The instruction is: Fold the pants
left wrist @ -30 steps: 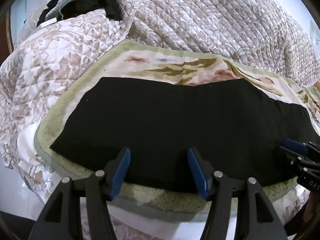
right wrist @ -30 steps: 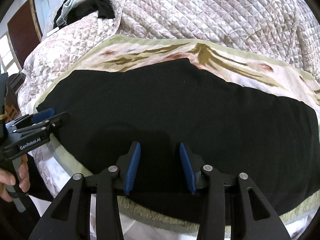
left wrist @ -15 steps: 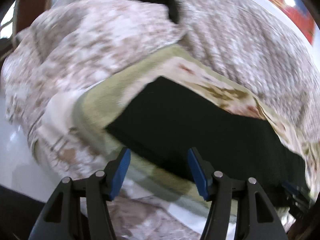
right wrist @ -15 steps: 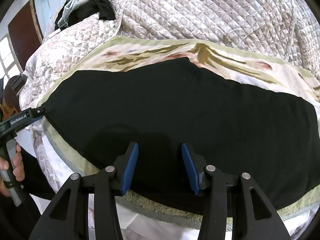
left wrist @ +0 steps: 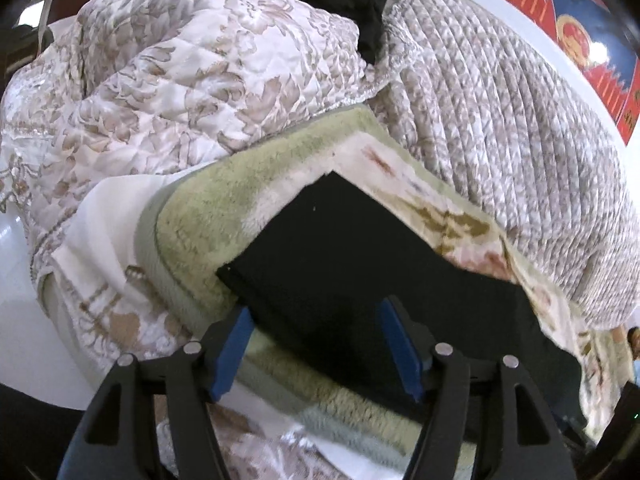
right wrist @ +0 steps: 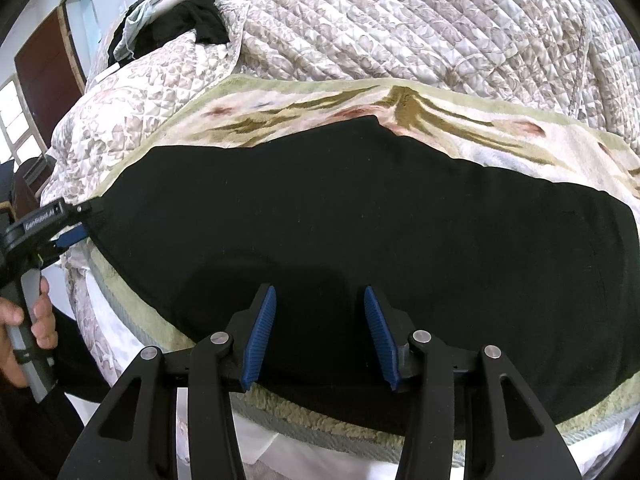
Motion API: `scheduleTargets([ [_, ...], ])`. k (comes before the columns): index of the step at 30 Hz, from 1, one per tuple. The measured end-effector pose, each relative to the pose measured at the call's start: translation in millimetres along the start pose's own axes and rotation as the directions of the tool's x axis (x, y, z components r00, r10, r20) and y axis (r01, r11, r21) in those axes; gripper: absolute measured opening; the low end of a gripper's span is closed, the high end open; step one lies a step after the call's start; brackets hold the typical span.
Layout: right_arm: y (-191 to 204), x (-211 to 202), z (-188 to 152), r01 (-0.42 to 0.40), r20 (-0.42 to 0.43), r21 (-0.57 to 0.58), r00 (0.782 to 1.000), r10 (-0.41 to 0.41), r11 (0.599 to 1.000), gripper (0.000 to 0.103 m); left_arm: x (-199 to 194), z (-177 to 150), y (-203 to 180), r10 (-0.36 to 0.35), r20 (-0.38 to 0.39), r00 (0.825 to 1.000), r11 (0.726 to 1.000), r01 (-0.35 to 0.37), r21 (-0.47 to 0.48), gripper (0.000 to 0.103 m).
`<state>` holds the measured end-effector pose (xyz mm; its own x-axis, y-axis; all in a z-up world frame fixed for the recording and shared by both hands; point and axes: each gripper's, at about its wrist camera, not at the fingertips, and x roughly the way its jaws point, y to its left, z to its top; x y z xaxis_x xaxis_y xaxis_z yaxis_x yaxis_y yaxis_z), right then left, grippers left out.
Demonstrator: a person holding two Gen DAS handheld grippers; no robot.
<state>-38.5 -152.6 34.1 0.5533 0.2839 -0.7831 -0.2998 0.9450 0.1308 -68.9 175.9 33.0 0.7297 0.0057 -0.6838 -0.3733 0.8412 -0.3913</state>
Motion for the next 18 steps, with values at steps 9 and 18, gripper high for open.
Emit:
scheduleTargets([
  [9,0.0,0.6,2.4,-0.005,0.004,0.021,1.000,0.005,1.000,0.047,24.1,6.0,-15.9,0.037,-0.064,0.997,0.997,-0.033,0.063,0.041],
  [18,-8.0,-5.6,2.4,-0.020,0.018,0.082,1.000,0.019,0.996,0.047,18.4,15.3,-41.1,-0.011,-0.081,0.997,0.991,0.021,0.130,0.007],
])
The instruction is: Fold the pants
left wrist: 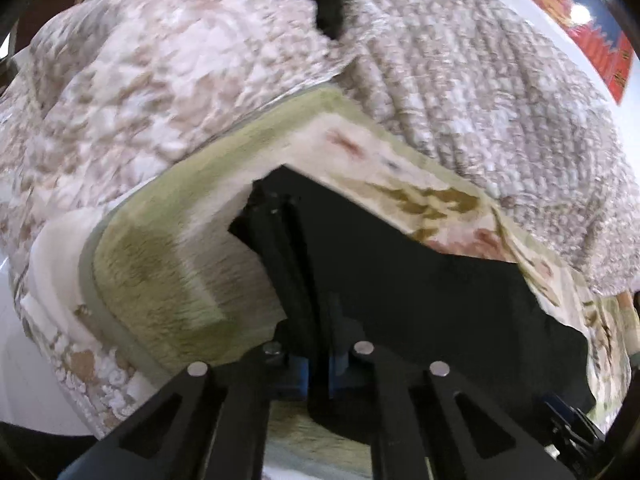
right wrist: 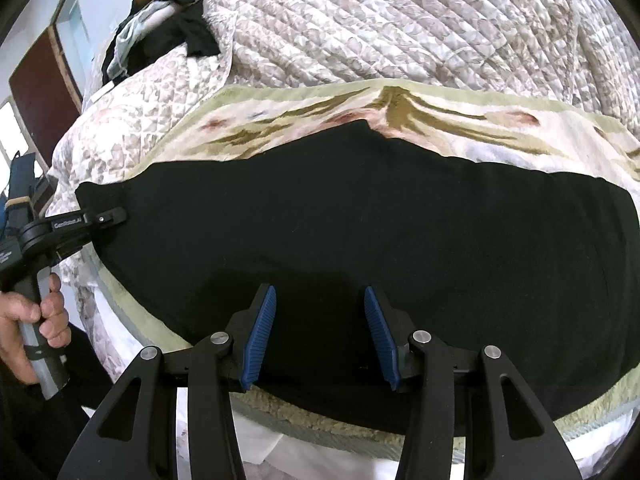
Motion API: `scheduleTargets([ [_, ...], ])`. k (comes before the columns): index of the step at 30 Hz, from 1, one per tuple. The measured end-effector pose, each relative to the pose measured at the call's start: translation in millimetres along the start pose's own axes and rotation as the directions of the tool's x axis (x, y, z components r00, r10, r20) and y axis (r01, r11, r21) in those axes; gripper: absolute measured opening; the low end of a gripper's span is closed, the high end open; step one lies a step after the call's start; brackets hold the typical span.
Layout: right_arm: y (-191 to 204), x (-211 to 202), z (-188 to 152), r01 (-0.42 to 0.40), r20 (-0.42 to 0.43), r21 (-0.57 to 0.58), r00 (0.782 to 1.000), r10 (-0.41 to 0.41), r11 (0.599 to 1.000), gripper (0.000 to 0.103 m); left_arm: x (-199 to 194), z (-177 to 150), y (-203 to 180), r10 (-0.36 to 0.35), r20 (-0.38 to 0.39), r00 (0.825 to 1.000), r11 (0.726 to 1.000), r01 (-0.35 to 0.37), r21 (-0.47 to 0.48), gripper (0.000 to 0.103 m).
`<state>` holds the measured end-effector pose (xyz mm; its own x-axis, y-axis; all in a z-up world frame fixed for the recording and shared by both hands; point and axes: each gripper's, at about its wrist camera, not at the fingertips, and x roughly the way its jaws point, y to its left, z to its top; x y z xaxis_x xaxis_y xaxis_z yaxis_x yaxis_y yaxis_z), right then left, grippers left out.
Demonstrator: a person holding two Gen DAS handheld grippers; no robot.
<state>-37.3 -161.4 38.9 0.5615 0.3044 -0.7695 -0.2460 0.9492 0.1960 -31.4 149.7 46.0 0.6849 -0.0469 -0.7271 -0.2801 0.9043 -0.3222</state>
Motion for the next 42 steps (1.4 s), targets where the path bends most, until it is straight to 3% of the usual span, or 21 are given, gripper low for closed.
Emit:
scheduleTargets([
  [6,-13.4,-5.6,4.3,0.003,0.013,0.069,1.000,-0.004,0.998,0.047,-9.6,18.8,-47.5,-0.124,-0.007,0.992,0.987,0.124,0.100,0.007],
  [10,-24.5,-18.7,9.6,0.023,0.056,0.105,0.998,-0.029,0.994,0.047,-9.9,24.0,-97.5,-0.222,-0.048,0.974,0.952,0.228,0.204,0.007],
  [15,-46.3,-32.2,11.2,0.055,0.092,0.164,0.993,-0.070,0.985,0.047,-5.6,5.6,-168.5,-0.362,-0.150,0.920,0.865,0.391,0.314,0.007],
  [20,-71.3,-44.5,12.1,0.092,0.104,0.234,0.987,-0.119,0.968,0.047,6.7,-42.8,-216.9,-0.418,-0.312,0.853,0.774,0.514,0.369,0.007],
  [23,-86.0,-50.0,11.3,0.087,0.108,0.288,0.987,-0.122,0.954,0.047,21.3,-70.7,-223.1,-0.381,-0.400,0.834,0.758,0.529,0.382,0.007],
  [25,-92.5,-50.6,10.9,0.078,0.103,0.316,0.988,-0.116,0.945,0.047,30.7,-77.9,-219.7,-0.365,-0.454,0.813,0.770,0.538,0.344,0.009],
  [27,-94.4,-50.2,11.0,0.061,0.102,0.326,0.990,-0.099,0.943,0.047,28.6,-77.2,-214.5,-0.389,-0.477,0.788,0.764,0.566,0.311,0.015],
  [29,-95.0,-49.7,12.4,0.035,0.108,0.335,0.991,-0.075,0.942,0.047,17.8,-70.9,-211.4,-0.430,-0.466,0.773,0.743,0.596,0.304,0.031],
  [31,-95.2,-46.7,15.2,-0.012,0.106,0.344,0.994,-0.026,0.939,0.047,6.6,-62.0,-207.3,-0.453,-0.437,0.777,0.733,0.604,0.314,0.035],
  [33,-94.1,-40.8,19.9,-0.065,0.094,0.350,0.995,0.034,0.934,0.047,4.5,-48.6,-199.8,-0.447,-0.404,0.798,0.753,0.580,0.312,0.035],
  [34,-92.2,-36.8,22.4,-0.086,0.083,0.348,0.995,0.061,0.934,0.047,4.7,-40.5,-195.5,-0.433,-0.384,0.816,0.770,0.556,0.313,0.036],
  [36,-89.4,-27.0,27.7,-0.111,0.048,0.332,0.994,0.101,0.937,0.047,9.0,-23.9,-187.8,-0.371,-0.324,0.870,0.811,0.474,0.342,0.036],
  [38,-88.9,-12.4,32.9,-0.124,0.002,0.321,0.991,0.131,0.939,0.047,15.9,-9.4,-177.0,-0.308,-0.266,0.913,0.846,0.391,0.363,0.036],
  [39,-89.7,-5.2,35.5,-0.126,-0.018,0.318,0.990,0.139,0.940,0.047,22.1,-2.3,-170.6,-0.272,-0.244,0.931,0.865,0.348,0.362,0.036],
  [42,-95.4,11.7,45.1,-0.134,-0.047,0.327,0.986,0.157,0.936,0.046,41.3,13.6,-144.9,-0.199,-0.197,0.960,0.913,0.255,0.320,0.036],
])
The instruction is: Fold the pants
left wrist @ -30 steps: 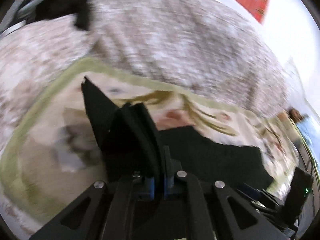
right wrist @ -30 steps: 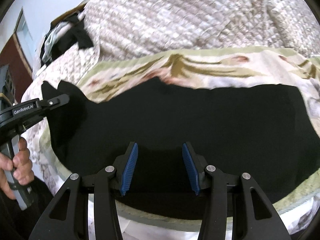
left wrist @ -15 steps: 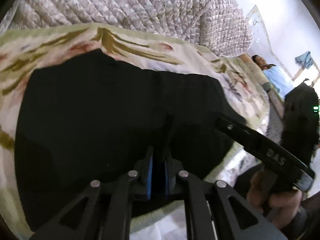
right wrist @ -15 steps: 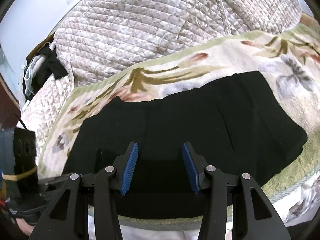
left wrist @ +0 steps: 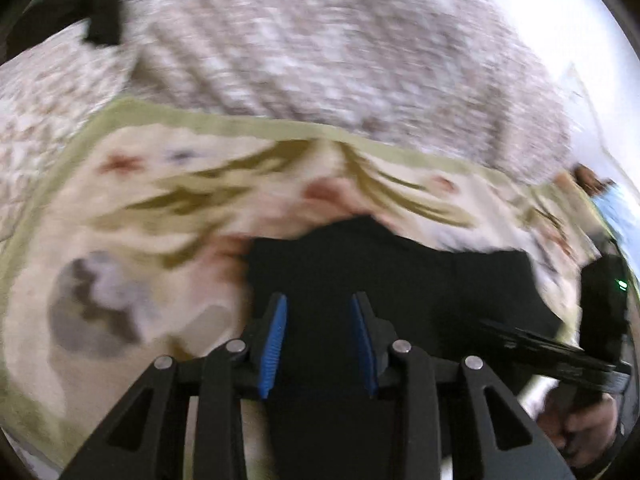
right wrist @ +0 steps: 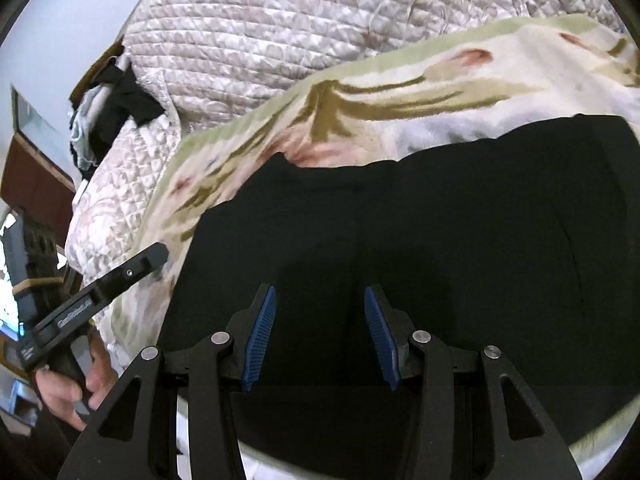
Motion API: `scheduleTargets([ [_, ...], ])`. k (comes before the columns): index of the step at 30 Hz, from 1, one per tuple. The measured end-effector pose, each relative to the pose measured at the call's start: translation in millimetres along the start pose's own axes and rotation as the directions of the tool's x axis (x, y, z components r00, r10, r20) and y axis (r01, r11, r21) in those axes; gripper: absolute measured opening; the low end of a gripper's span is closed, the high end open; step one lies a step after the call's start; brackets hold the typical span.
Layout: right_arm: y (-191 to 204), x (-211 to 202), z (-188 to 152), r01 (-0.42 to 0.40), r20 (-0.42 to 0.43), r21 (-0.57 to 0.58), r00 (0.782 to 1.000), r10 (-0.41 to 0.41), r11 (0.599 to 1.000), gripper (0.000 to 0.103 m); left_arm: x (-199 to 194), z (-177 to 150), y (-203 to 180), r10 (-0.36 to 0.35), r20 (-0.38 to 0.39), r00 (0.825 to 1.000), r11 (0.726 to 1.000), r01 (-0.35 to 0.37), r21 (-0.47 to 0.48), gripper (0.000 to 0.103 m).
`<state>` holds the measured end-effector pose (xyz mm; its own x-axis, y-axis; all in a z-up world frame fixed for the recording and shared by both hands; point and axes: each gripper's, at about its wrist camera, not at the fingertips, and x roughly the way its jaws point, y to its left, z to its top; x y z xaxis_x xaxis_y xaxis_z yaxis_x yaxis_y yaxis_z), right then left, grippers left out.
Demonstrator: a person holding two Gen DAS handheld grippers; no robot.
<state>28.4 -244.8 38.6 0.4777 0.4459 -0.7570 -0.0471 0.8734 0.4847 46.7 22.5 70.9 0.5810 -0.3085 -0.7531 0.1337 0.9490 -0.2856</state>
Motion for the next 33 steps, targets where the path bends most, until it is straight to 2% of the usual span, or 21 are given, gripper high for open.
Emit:
scheduleTargets([
  [4,-3.4,18.9,15.6,-0.033,-0.038,0.009,0.999,0.034,0.999,0.044,9.7,0.8,33.6,0.017,-0.002,1.000,0.995,-0.017,-0.102,0.036],
  [9,-2.9,34.2,21.9,-0.058,-0.040,0.008,0.998,0.058,0.998,0.040,7.1,-0.3,38.6,-0.003,0.023,1.000,0.995,0.005,-0.099,0.036],
  [10,-4.5,35.7,22.4,-0.057,-0.036,0.015,0.998,0.057,0.998,0.031,8.6,-0.3,36.1,-0.004,0.023,1.000,0.995,0.006,-0.095,0.036],
  [11,-6.1,37.6,23.6,-0.056,-0.035,0.028,0.998,0.057,0.998,0.017,9.9,-0.1,34.6,-0.006,0.019,1.000,0.996,0.008,-0.092,0.036],
  [12,-11.2,39.1,23.8,-0.066,-0.038,0.056,0.997,0.068,0.996,0.011,10.9,-0.8,34.5,-0.009,0.015,1.000,0.996,0.010,-0.091,0.036],
  [14,-17.2,37.2,23.8,-0.101,-0.032,0.099,0.994,0.105,0.990,0.005,12.6,-0.1,34.6,-0.015,0.008,1.000,0.996,0.015,-0.093,0.036],
  [19,-9.7,14.9,18.7,-0.108,0.040,0.085,0.994,0.105,0.991,0.004,11.0,0.1,34.3,-0.015,0.020,1.000,0.996,0.017,-0.087,0.036],
  [21,-11.9,12.2,17.2,-0.089,0.050,0.090,0.995,0.085,0.992,0.004,11.3,-0.7,33.3,-0.015,0.023,1.000,0.997,0.017,-0.079,0.036],
  [24,-17.8,28.2,14.2,-0.054,-0.004,0.094,0.999,0.054,0.994,0.005,16.4,-1.3,30.7,-0.021,0.004,1.000,0.997,0.022,-0.072,0.036],
  [27,-10.8,19.5,16.2,-0.045,0.024,0.054,0.999,0.044,0.998,0.005,17.3,-2.1,26.3,-0.036,-0.008,0.999,0.998,0.035,-0.053,0.036],
  [29,-6.8,10.7,16.2,-0.016,0.054,0.034,0.998,0.014,0.999,0.009,15.5,-2.8,22.2,-0.041,-0.005,0.999,0.999,0.041,-0.030,0.036],
  [33,-2.1,-0.5,17.1,0.032,0.093,-0.003,0.995,-0.032,0.999,0.009,17.1,0.4,18.1,-0.038,-0.006,0.999,0.999,0.038,-0.021,0.036],
])
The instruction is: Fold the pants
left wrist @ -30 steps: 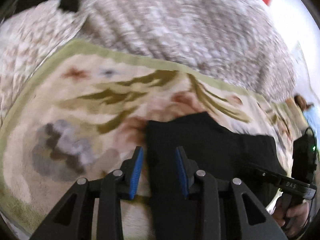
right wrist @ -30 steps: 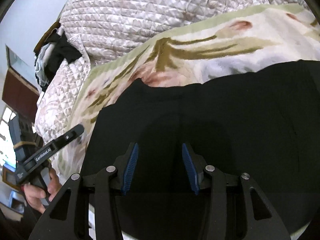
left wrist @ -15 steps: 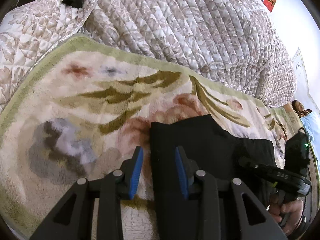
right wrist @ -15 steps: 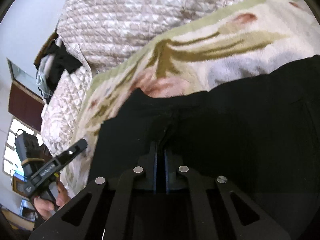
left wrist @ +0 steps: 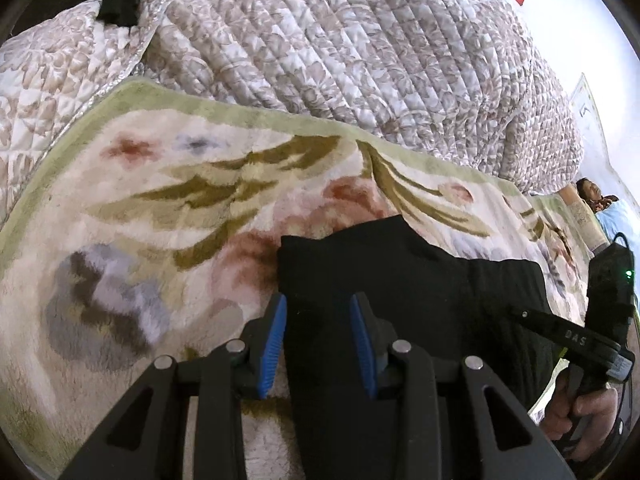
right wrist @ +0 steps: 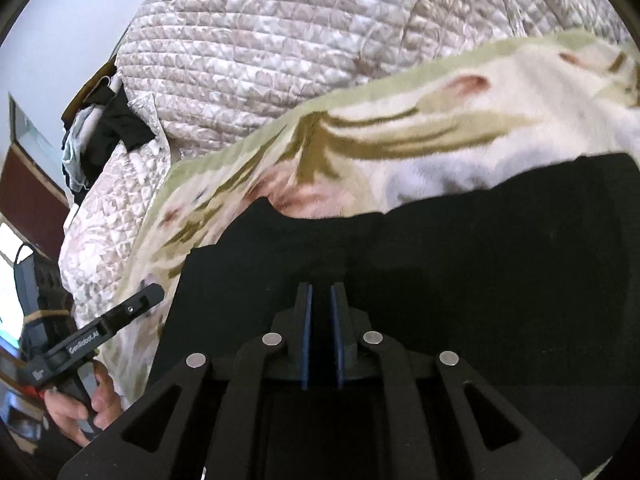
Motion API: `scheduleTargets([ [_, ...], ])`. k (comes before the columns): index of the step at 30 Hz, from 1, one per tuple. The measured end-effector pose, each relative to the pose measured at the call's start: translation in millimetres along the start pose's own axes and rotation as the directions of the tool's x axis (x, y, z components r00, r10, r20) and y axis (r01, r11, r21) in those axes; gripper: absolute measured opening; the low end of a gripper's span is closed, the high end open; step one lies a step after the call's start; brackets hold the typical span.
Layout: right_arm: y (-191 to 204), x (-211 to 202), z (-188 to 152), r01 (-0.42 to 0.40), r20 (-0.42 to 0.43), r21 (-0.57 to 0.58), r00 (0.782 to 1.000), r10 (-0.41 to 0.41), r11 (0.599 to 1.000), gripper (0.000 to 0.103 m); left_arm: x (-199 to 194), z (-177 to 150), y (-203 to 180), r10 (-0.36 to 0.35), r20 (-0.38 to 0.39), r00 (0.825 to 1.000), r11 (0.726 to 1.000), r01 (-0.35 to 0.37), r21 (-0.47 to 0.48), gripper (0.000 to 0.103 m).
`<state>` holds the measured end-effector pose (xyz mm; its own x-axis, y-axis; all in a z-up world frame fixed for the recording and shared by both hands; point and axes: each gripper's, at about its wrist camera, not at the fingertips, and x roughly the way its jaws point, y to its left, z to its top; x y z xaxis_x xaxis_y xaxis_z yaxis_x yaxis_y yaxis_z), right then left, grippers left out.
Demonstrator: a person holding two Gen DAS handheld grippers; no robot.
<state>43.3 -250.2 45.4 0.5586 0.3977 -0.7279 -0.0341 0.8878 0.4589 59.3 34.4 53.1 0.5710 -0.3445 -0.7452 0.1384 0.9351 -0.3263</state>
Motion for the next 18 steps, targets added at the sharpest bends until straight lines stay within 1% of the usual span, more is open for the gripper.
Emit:
scheduleTargets([
  [4,11.8,13.1,7.9,-0.031,-0.013,-0.033,0.999,0.031,0.999,0.009,18.2,15.1,-8.0,-0.029,-0.030,0.999,1.000,0.029,-0.006,0.036],
  [5,13.1,17.2,9.6,-0.034,-0.019,-0.035,0.999,0.033,0.999,0.009,25.3,19.2,-10.0,-0.022,-0.042,0.999,1.000,0.022,-0.011,0.036],
  [7,12.6,30.3,14.2,-0.002,-0.049,-0.021,0.999,0.001,1.000,0.009,41.2,24.7,-13.5,-0.025,-0.078,0.997,1.000,0.024,-0.011,0.036],
  [9,7.8,42.2,14.6,0.030,-0.100,-0.016,0.994,-0.031,0.999,0.010,60.1,26.1,-14.0,-0.023,-0.128,0.991,0.999,0.020,-0.025,0.036],
  [11,2.5,39.8,13.9,0.014,-0.093,0.012,0.996,-0.013,1.000,0.010,61.5,25.9,-14.1,-0.037,-0.109,0.993,0.999,0.034,-0.025,0.039],
  [14,7.8,27.4,10.4,0.067,-0.069,-0.042,0.995,-0.070,0.997,0.010,53.9,21.7,-12.7,-0.048,-0.098,0.994,0.998,0.045,-0.033,0.039],
  [16,13.7,16.6,3.4,0.060,-0.059,-0.063,0.996,-0.064,0.996,0.010,45.9,16.6,-16.0,-0.039,-0.089,0.995,0.999,0.037,-0.021,0.039],
  [18,23.1,5.9,-6.1,0.065,-0.039,-0.110,0.997,-0.070,0.992,0.010,34.7,8.0,-22.0,-0.030,-0.072,0.997,1.000,0.030,0.005,0.039],
])
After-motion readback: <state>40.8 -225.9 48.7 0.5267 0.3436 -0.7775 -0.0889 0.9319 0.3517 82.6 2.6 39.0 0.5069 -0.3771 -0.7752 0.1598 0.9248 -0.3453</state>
